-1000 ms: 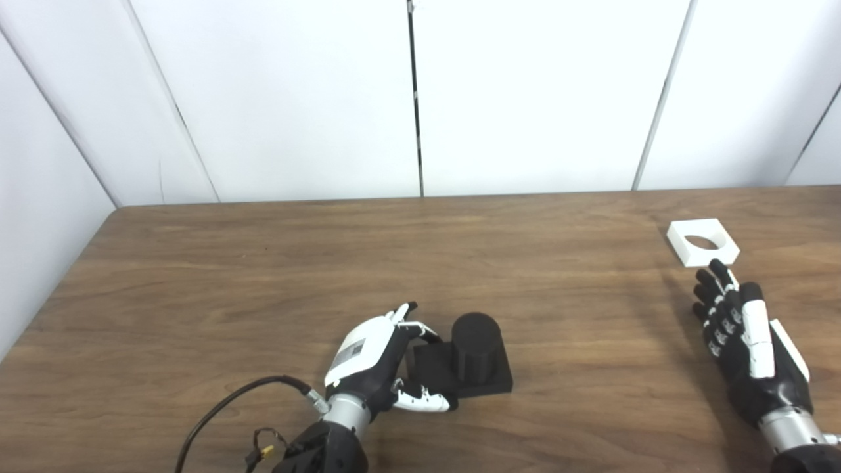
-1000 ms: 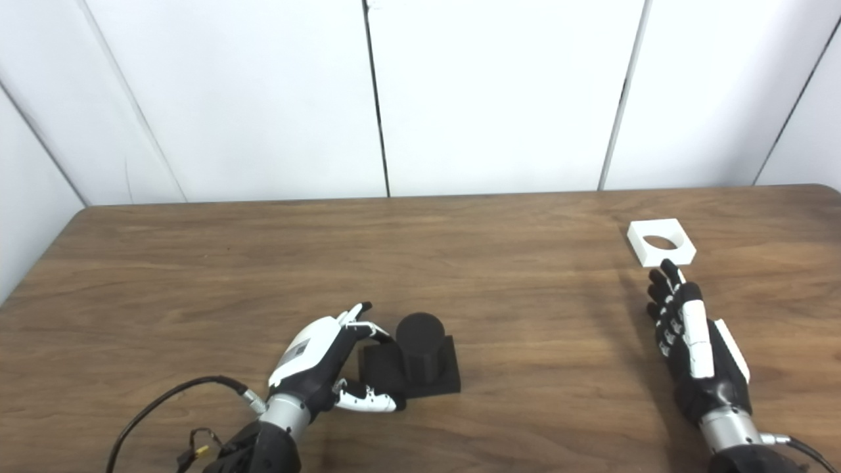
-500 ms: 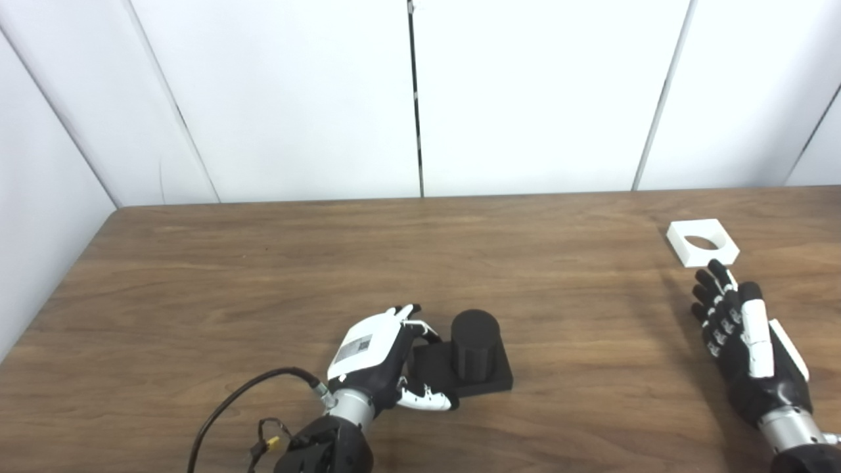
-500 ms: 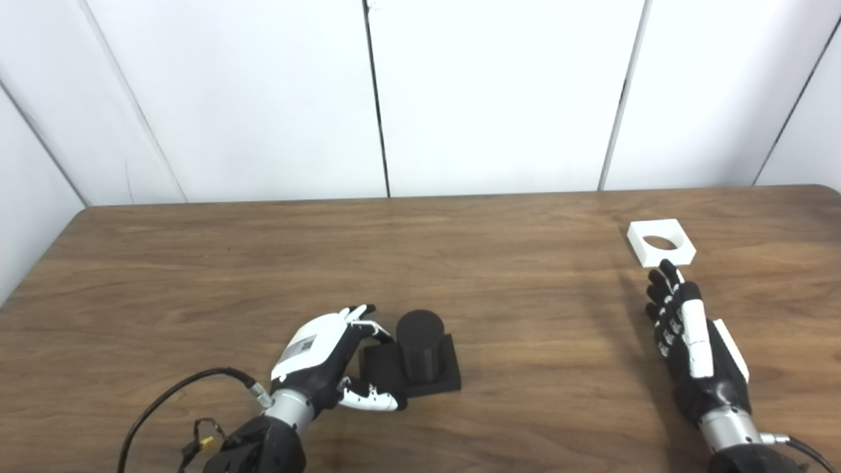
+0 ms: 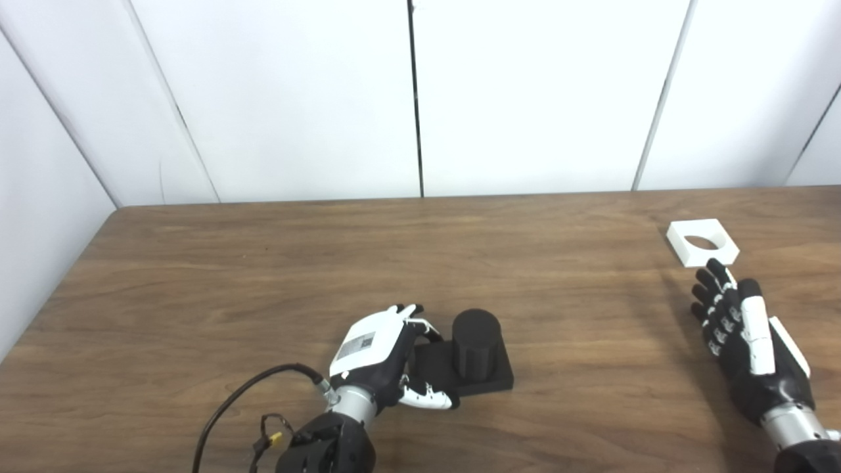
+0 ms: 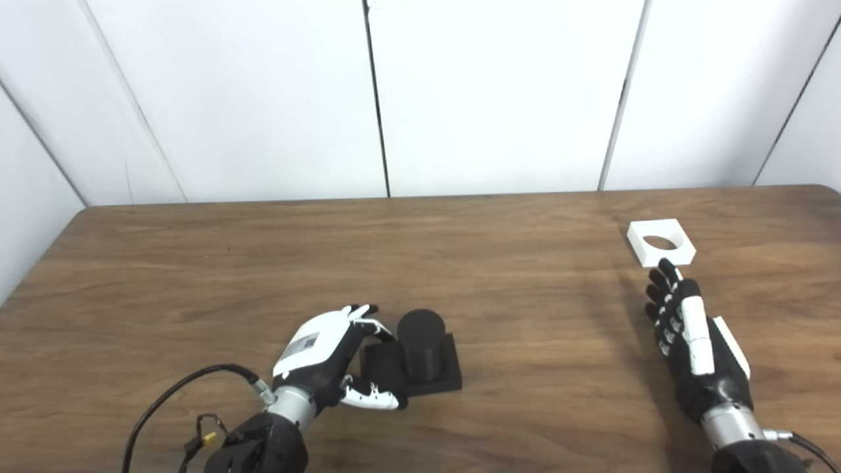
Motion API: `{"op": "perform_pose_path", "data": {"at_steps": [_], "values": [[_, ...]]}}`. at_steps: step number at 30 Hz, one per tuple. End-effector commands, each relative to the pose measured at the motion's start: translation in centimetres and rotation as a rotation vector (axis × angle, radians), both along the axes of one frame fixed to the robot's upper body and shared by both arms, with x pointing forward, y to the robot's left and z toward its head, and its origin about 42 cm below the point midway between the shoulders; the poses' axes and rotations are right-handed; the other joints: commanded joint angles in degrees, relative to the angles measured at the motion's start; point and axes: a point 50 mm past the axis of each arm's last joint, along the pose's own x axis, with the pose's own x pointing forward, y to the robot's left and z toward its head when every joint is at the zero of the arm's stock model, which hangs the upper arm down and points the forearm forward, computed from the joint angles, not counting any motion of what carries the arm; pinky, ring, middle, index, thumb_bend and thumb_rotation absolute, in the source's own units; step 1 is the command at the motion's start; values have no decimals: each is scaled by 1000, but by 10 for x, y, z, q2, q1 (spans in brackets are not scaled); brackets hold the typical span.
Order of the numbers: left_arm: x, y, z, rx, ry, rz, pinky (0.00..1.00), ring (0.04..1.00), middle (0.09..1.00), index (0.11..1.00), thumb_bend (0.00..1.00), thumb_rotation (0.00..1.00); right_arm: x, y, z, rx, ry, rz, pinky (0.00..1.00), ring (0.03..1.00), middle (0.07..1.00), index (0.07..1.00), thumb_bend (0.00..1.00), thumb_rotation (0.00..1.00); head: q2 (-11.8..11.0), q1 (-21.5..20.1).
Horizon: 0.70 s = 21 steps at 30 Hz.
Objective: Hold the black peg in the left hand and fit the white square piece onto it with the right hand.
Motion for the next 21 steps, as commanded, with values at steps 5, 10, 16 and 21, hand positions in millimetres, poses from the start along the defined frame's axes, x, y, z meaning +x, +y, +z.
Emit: {"op": "perform_pose_path", "data": {"at_steps": [5, 10, 16, 21], "values": [[2, 11, -14, 56, 52, 26, 1000, 1000, 952, 484, 508, 59, 34, -2, 69, -163, -197, -26, 1000, 1000, 978, 996, 634, 944, 0, -14], [4, 16, -14, 61, 54, 17, 1000, 1000, 944, 484, 508, 60, 55, -8, 114, -339, -285, -43, 1000, 991, 937, 926, 697, 729, -2, -36], [6, 19, -14, 53, 78, 7, 1000, 1000, 944, 486, 508, 61, 71, -10, 162, -378, -326, -42, 1000, 973, 929, 898, 714, 521, -2, -48], [8, 19, -16, 19, 96, 3, 1000, 1000, 940, 487, 509, 60, 80, -13, 190, -468, -328, -56, 999, 969, 930, 878, 676, 356, -1, -46]]}}
